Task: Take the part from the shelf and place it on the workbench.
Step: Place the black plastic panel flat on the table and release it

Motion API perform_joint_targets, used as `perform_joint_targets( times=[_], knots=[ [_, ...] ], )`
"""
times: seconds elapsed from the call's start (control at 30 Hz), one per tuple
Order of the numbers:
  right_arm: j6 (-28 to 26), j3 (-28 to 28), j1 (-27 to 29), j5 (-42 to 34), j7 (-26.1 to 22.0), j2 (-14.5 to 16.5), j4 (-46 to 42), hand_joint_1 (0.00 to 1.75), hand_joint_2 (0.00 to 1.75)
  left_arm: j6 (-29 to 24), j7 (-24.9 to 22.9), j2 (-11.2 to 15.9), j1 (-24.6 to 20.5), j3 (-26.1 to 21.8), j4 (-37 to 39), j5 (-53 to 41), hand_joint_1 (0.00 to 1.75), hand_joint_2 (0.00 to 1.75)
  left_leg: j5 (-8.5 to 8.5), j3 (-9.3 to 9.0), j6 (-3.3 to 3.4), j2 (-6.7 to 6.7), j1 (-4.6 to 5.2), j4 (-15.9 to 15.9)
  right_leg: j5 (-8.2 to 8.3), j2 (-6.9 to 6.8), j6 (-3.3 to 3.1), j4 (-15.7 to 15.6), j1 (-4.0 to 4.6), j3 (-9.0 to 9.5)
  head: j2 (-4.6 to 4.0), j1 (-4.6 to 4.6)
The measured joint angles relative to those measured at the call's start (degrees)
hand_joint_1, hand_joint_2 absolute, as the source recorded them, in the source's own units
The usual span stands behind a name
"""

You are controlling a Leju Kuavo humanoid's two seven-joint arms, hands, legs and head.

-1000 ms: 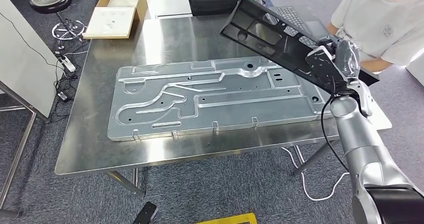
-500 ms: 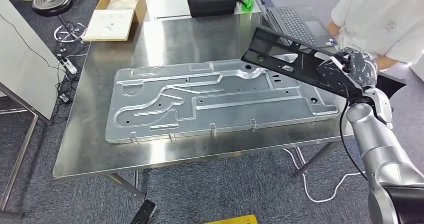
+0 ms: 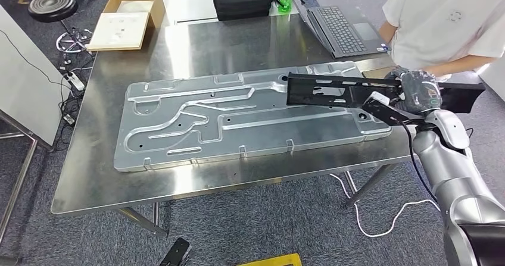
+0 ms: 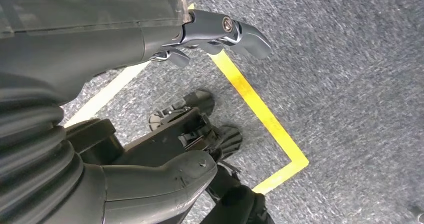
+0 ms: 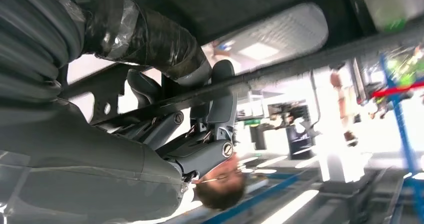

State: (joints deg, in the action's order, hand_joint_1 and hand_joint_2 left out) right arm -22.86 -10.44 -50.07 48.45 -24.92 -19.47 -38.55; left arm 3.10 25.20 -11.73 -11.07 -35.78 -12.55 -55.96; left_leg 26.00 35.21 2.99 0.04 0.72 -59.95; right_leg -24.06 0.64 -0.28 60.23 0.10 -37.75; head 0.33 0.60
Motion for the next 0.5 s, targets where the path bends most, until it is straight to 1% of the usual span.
perform_joint_targets(
  times=[0.07,0.1,0.13,0.2,0.23,0.27,0.3,0.33,0.37,0.4,0.43,0.47,0.5],
  knots=[
    [0.06,-2.28,0.12,2.69,-0.76,0.27,-0.47,1.75,1.75,0.14,-0.06,-0.04,-0.14,0.04,-0.01,-0.32,0.0,1.75,-0.55,-0.43,-0.01,0.12,-0.17,0.98,0.07,-0.03,0.54,-0.04,-0.09,-0.03,0.0,0.01],
    [0.15,-3.57,0.06,3.92,-1.05,0.5,-0.83,1.75,1.75,0.21,-0.09,-0.08,-0.3,0.07,-0.01,-0.49,0.0,1.75,-0.92,-0.7,0.05,0.19,-0.31,1.57,-0.52,-0.11,0.79,0.65,-0.13,-0.32,0.0,0.02],
    [0.24,-4.89,-0.07,4.88,-1.23,0.84,-1.25,1.75,1.75,0.26,-0.12,-0.13,-0.5,0.09,-0.01,-0.68,0.0,1.75,-1.28,-0.95,0.12,0.28,-0.49,2.11,-1.68,-0.19,1.05,2.36,-0.19,-1.06,0.0,0.04],
    [0.52,-7.76,-0.4,6.26,-1.13,1.84,-2.05,1.75,1.75,0.32,-0.2,-0.17,-0.81,0.18,-0.01,-0.97,0.0,1.75,-1.54,-1.05,0.24,0.37,-0.66,2.42,-5.05,-0.31,1.61,8.57,-0.68,-3.78,0.0,0.05],
    [0.61,-9.26,-0.49,6.68,-0.89,2.44,-2.45,1.75,1.75,0.34,-0.25,-0.18,-0.86,0.24,-0.01,-1.06,0.0,1.75,-1.54,-1.04,0.23,0.42,-0.73,2.39,-6.25,-0.33,1.93,11.64,-0.98,-5.13,0.0,0.05],
    [0.68,-10.81,-0.52,6.94,-0.57,3.02,-2.92,1.75,1.75,0.36,-0.3,-0.19,-0.87,0.33,0.0,-1.13,0.0,1.75,-1.52,-1.03,0.14,0.45,-0.84,2.32,-6.56,-0.37,2.27,13.37,-1.34,-5.82,0.0,0.04],
    [0.68,-12.2,-0.53,7.07,-0.33,3.54,-3.48,1.75,1.75,0.37,-0.33,-0.22,-0.86,0.41,0.0,-1.17,0.0,1.75,-1.45,-1.02,-0.03,0.48,-0.98,2.18,-5.9,-0.44,2.61,13.21,-1.71,-5.6,0.0,0.04],
    [0.61,-13.38,-0.62,7.13,-0.12,4.02,-4.11,1.75,1.75,0.37,-0.34,-0.27,-0.87,0.48,0.0,-1.21,0.0,1.75,-1.32,-1.0,-0.32,0.46,-1.18,1.94,-4.4,-0.54,2.95,11.03,-2.1,-4.31,0.0,0.04],
    [0.52,-14.42,-0.79,7.12,0.03,4.42,-4.78,1.75,1.75,0.37,-0.34,-0.33,-0.87,0.52,0.0,-1.24,0.0,1.75,-1.09,-0.94,-0.74,0.43,-1.36,1.57,-2.79,-0.67,3.36,7.6,-2.49,-2.46,0.0,0.06],
    [0.39,-15.27,-1.11,7.08,0.14,4.77,-5.35,1.75,1.75,0.36,-0.36,-0.37,-0.89,0.54,0.0,-1.26,0.0,1.75,-0.84,-0.77,-1.23,0.38,-1.42,1.13,-1.83,-0.72,3.67,4.45,-2.56,-0.72,0.0,0.08],
    [0.24,-16.1,-1.47,7.04,0.23,5.03,-5.88,1.75,1.75,0.33,-0.38,-0.37,-0.89,0.55,-0.01,-1.27,0.0,1.75,-0.63,-0.56,-1.71,0.31,-1.42,0.72,-1.3,-0.71,3.56,2.11,-2.6,0.49,0.0,0.03],
    [0.05,-16.95,-1.73,6.99,0.32,5.23,-6.33,1.75,1.75,0.31,-0.44,-0.36,-0.87,0.55,-0.01,-1.32,0.0,1.75,-0.54,-0.36,-2.13,0.27,-1.35,0.43,-1.37,-0.65,3.28,0.98,-2.49,0.99,0.0,-0.01],
    [-0.15,-17.76,-1.9,6.95,0.38,5.36,-6.72,1.75,1.75,0.28,-0.49,-0.34,-0.8,0.56,-0.01,-1.41,0.0,1.75,-0.56,-0.22,-2.46,0.24,-1.32,0.35,-1.62,-0.56,2.72,0.89,-2.2,0.99,0.0,-0.05]
  ],
)
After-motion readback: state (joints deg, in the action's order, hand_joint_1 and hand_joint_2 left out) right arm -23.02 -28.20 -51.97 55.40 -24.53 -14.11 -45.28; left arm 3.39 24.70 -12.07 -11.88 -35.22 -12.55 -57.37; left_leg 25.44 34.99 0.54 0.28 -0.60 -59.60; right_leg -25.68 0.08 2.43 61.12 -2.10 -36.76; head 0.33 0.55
